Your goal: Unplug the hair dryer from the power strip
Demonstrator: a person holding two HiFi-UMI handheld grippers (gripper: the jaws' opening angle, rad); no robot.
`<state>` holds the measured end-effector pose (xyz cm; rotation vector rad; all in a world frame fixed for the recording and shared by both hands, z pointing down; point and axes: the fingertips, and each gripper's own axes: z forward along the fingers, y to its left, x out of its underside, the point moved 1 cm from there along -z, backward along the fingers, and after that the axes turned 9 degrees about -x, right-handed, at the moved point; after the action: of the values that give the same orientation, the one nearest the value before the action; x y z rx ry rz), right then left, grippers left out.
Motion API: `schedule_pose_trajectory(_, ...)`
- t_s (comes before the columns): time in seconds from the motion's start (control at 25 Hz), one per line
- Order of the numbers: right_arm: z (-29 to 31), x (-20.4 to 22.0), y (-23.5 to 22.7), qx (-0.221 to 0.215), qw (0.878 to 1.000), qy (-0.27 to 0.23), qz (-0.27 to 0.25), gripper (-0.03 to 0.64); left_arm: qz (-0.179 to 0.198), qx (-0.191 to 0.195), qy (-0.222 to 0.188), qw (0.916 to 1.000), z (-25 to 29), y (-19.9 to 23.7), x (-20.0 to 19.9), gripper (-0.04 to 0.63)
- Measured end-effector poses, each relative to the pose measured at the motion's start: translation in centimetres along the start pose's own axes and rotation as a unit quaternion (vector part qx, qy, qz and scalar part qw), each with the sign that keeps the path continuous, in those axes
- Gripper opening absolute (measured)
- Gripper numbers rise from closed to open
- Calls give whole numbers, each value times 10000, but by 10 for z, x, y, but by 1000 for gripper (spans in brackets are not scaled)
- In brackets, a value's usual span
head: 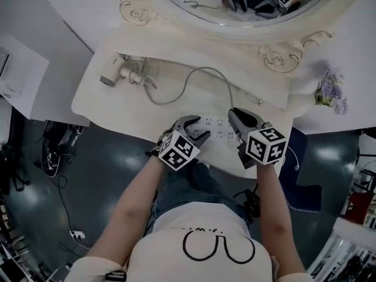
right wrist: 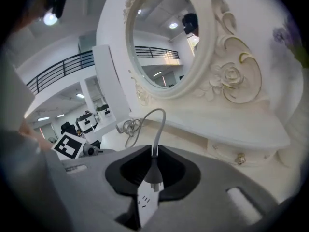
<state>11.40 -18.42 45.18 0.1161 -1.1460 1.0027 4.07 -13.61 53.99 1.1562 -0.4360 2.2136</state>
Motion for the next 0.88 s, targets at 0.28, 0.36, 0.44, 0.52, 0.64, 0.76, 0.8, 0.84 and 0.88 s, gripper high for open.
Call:
schedule_pose_trajectory(0.28, -3, 11, -32, -98, 9894, -105, 1447, 46, -36, -69, 4, 10000, 0, 0, 0, 222)
schedule_pose_trajectory(0.36, 0, 22, -38, -53, 9867, 117, 1621, 46, -46, -79, 9, 10000, 0, 0, 0, 222)
schedule_pose_trajectory(0.44, 6, 33, -41, -37, 9840, 368, 1744, 46, -60, -88, 17, 9999, 0, 0, 0, 222)
schedule_pose_trajectory(0.52, 13, 39, -46, 8, 9836, 506, 1733, 46, -69, -100, 32, 9999, 1, 0, 0, 222)
schedule_pose_trajectory(0.64, 21, 37, -56, 148, 9860, 481, 1590, 48, -81, -118, 59, 9999, 2, 0, 0, 222)
schedule_pose_trajectory(0.76, 27, 27, -66, 288, 9881, 295, 1482, 52, -108, -145, 78, 9998, 2, 1, -1, 222)
schedule_pose_trajectory(0.8, 29, 24, -70, 331, 9882, 242, 1473, 55, -116, -155, 84, 9998, 1, 1, -1, 222)
schedule_pose_trajectory(0.84, 31, 23, -73, 365, 9881, 215, 1480, 58, -123, -163, 92, 9997, 1, 1, 0, 222)
schedule_pose_trajectory(0.88, 33, 23, -75, 384, 9877, 222, 1499, 65, -129, -167, 102, 9997, 1, 1, 0, 222)
